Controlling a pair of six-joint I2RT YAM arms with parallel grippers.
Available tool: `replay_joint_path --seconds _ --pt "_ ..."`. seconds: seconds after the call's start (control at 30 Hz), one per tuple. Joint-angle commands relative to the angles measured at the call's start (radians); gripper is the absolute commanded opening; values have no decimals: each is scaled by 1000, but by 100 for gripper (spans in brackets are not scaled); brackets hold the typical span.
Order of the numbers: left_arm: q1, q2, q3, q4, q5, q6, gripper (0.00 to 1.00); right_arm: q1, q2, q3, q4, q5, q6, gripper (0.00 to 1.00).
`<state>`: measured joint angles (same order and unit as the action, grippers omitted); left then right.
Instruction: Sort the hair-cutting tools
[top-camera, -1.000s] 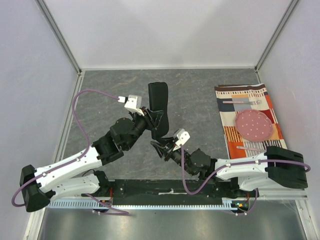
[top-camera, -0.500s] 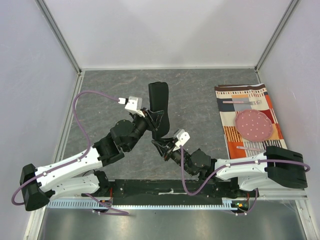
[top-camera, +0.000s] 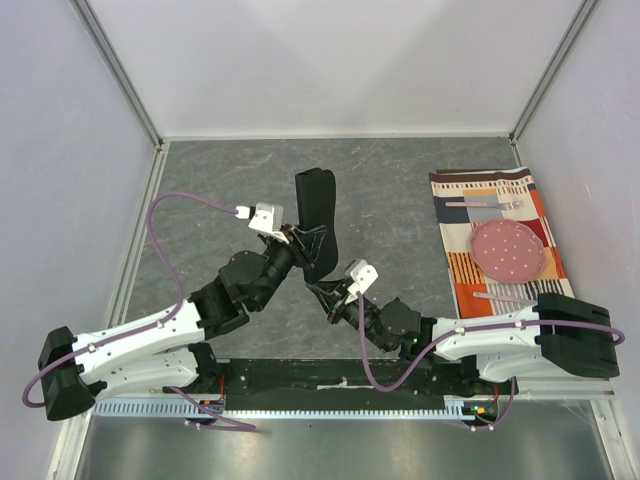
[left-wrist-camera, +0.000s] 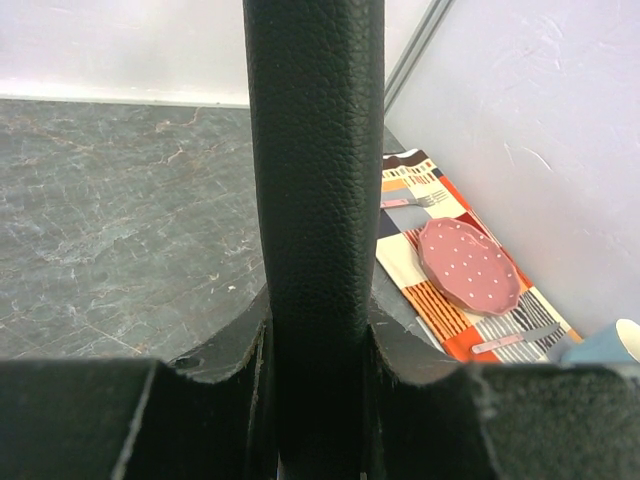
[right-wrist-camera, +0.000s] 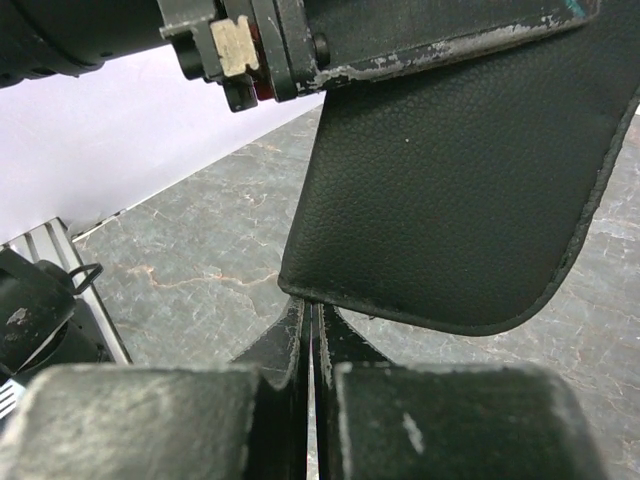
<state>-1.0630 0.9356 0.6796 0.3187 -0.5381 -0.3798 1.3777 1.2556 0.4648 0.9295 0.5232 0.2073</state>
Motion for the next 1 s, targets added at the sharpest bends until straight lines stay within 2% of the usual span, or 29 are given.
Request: replay_joint_path --seconds 0.0,0.3,0.5,0.8,0.97 --pt "-35 -37 -32 80 -43 50 2 3 -39 41 94 21 -6 0" --pt "-40 -50 -14 37 -109 55 2 4 -55 21 37 -28 46 0" --pt "-40 -60 8 39 -115 70 2 17 -79 -37 19 3 75 0" --pt "-40 -47 109 -81 -91 30 2 17 -151 -31 -223 -9 26 0" --pt "-40 -46 155 -128 -94 -11 2 15 -151 -23 -294 -64 21 0"
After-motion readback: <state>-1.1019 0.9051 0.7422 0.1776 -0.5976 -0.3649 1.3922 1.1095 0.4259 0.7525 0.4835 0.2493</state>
